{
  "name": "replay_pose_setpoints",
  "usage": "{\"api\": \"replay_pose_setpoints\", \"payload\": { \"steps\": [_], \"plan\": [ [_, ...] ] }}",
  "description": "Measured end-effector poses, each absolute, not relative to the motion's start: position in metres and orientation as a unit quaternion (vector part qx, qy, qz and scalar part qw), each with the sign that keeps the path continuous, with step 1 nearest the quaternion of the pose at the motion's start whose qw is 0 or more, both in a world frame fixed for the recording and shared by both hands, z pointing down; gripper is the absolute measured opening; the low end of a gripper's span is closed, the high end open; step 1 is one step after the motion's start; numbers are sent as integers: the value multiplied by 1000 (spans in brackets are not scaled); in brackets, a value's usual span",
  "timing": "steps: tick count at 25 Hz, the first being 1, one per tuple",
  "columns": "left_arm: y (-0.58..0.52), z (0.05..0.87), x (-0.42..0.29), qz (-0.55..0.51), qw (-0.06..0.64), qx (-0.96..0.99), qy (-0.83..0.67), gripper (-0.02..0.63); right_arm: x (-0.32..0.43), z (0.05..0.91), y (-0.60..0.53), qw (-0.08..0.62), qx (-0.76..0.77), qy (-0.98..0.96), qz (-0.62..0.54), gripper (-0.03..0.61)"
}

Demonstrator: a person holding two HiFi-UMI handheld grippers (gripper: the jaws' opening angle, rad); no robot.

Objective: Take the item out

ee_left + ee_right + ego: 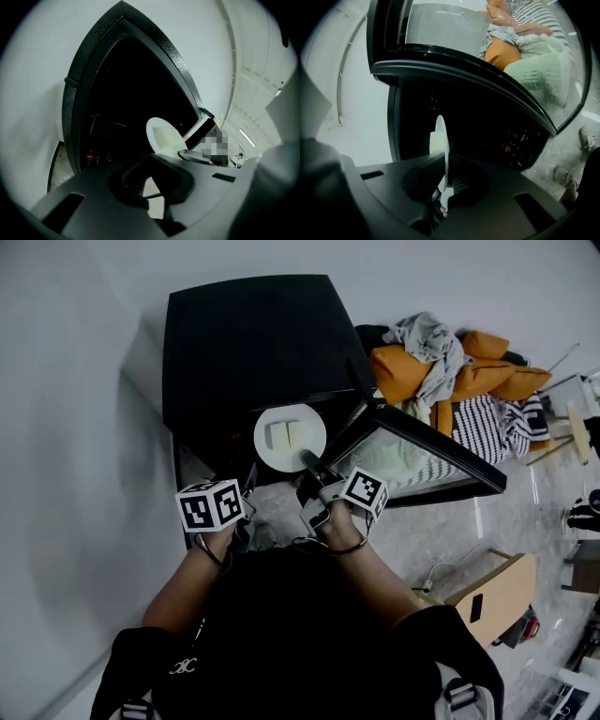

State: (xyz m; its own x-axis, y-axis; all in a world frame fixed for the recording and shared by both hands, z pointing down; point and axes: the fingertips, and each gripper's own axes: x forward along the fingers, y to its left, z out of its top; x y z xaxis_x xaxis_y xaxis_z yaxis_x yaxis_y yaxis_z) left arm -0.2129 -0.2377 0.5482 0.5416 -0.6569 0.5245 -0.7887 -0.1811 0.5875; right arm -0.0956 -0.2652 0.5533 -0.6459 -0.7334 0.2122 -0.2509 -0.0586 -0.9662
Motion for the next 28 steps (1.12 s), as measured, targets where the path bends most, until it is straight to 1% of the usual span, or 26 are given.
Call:
{"api": "replay_pose_setpoints", "payload": {
  "steps": [7, 13, 21, 28],
  "plan": [
    [-247, 543, -208, 77, 409, 781, -465, 8, -84, 535, -254, 219, -374, 657, -616, 25],
    [-252, 548, -203, 93, 397, 794, -451, 8, -69, 535, -237, 235, -388, 626, -635, 26],
    [-252, 553, -173, 119, 381, 818, -414, 9, -48, 538, -206, 249, -401, 601, -646, 26],
    [-247, 547, -134, 126, 373, 832, -391, 8, -7, 533, -178, 276, -422, 582, -638, 26]
  ]
}}
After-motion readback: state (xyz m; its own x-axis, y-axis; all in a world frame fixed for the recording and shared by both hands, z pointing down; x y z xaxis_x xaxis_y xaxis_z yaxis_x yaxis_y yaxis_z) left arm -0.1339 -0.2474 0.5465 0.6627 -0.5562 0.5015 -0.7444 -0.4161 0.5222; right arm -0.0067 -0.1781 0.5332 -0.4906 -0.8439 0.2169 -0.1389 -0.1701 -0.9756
